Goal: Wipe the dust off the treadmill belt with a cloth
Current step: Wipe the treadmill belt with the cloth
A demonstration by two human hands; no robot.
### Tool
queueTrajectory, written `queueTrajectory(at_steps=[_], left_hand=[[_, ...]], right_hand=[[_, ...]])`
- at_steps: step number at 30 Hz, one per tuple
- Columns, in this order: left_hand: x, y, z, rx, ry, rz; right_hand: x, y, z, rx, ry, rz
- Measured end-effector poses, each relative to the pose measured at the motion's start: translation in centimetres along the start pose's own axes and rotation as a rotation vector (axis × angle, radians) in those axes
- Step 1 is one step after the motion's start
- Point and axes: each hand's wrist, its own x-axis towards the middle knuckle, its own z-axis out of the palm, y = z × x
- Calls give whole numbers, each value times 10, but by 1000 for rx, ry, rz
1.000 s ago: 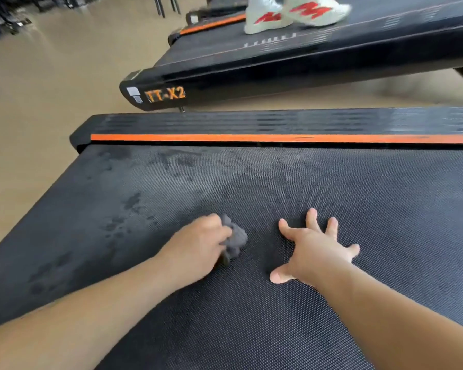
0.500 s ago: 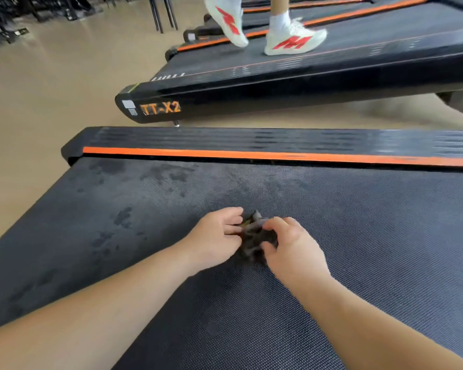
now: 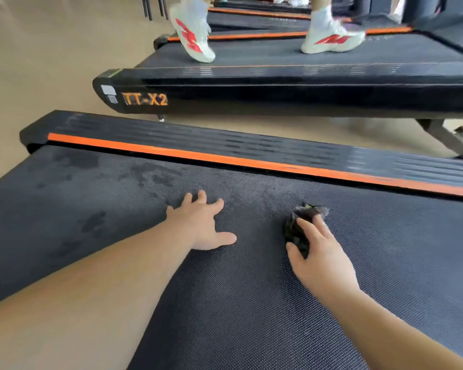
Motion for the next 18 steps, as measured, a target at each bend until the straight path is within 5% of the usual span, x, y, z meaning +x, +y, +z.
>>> queueTrajectory(at_steps=[5, 9, 12, 15, 18], left_hand=[[5, -3, 2, 8, -56, 10], [5, -5, 8, 12, -34, 12], [6, -5, 7, 5, -40, 7], [5, -6, 9, 17, -28, 12], [5, -6, 10, 11, -24, 5]], right_hand=[[64, 0, -29, -251, -16, -62], [117, 16, -44, -32, 148, 225], [136, 15, -19, -22, 110, 294], [142, 0, -4, -34, 166, 265], [131, -38, 12, -40, 119, 7]])
